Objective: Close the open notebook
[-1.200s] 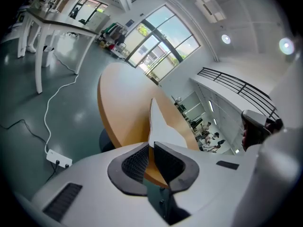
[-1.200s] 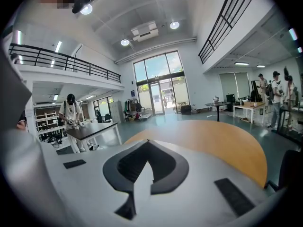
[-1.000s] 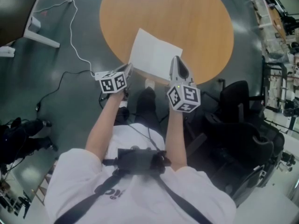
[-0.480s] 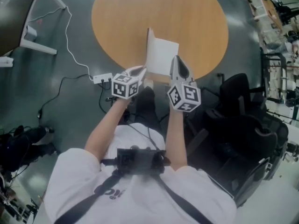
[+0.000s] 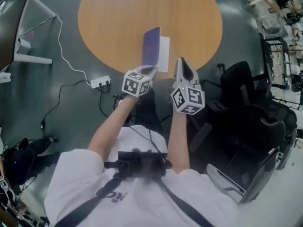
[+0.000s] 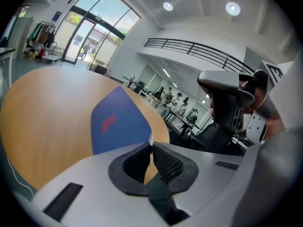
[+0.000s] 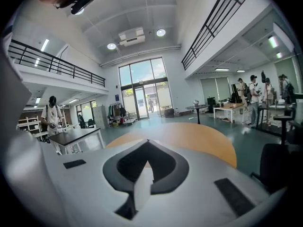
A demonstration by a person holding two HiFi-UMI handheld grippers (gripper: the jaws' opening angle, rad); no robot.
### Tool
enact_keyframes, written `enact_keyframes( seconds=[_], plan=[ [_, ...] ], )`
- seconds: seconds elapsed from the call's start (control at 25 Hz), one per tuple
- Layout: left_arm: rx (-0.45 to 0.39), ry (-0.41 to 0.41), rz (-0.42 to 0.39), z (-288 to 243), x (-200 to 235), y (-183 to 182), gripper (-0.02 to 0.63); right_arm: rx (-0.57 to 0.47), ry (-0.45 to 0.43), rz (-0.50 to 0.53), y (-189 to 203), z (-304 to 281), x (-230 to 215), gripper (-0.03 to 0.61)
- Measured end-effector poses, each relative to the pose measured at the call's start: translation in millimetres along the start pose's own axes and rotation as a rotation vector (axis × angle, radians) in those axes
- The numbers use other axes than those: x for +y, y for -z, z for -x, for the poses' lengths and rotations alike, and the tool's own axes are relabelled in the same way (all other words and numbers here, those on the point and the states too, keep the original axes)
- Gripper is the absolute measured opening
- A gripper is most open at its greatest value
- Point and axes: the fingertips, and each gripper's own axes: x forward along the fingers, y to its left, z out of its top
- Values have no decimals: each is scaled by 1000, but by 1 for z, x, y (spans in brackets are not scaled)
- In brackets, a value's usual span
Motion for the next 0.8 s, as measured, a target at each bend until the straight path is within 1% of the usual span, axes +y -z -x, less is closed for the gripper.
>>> enact_keyframes(
  seconds=[0.2,0.36,0.56,0.8],
  plan=[
    [84,0,-25,-32,-6,18,32,-2,61,-28,6,15,-27,23],
    [145,-3,-20,-53,-5,35,32,1,89,-52,12,22,-40,23],
    [224,-11,-6,-66,1,51,34,17,117,-72,23,28,-51,23],
    [272,-10,-9,-76,4,64,34,14,140,-92,26,34,-61,23]
  ],
)
